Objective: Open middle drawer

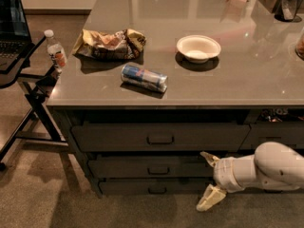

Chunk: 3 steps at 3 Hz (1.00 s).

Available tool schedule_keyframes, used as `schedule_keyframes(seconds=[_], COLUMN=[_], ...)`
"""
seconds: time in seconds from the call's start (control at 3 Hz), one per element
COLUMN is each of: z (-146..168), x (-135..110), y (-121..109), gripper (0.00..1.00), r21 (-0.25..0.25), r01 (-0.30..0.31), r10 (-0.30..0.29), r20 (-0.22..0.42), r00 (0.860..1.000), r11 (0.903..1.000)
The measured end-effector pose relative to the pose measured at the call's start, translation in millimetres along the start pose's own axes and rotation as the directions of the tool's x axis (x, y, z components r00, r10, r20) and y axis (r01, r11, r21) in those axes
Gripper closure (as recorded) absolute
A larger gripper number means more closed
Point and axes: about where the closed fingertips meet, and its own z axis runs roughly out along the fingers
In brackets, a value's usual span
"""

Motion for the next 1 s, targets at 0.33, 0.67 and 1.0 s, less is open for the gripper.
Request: schedule_keyframes(seconds=[0.33, 0.67, 1.0], z=[22, 20, 20], x=[14, 15, 15], y=[-6, -21, -21], gripper=[0.00, 0.00, 0.00], r21=[0.104, 0.161, 0.161], r01=[0.019, 0.019, 0.019], r10=[-0.019, -0.017, -0.017], r20=[-0.004, -0.013, -0.013], r00=[1.000, 1.000, 1.000], r11=[0.9944, 0.9868, 0.9868])
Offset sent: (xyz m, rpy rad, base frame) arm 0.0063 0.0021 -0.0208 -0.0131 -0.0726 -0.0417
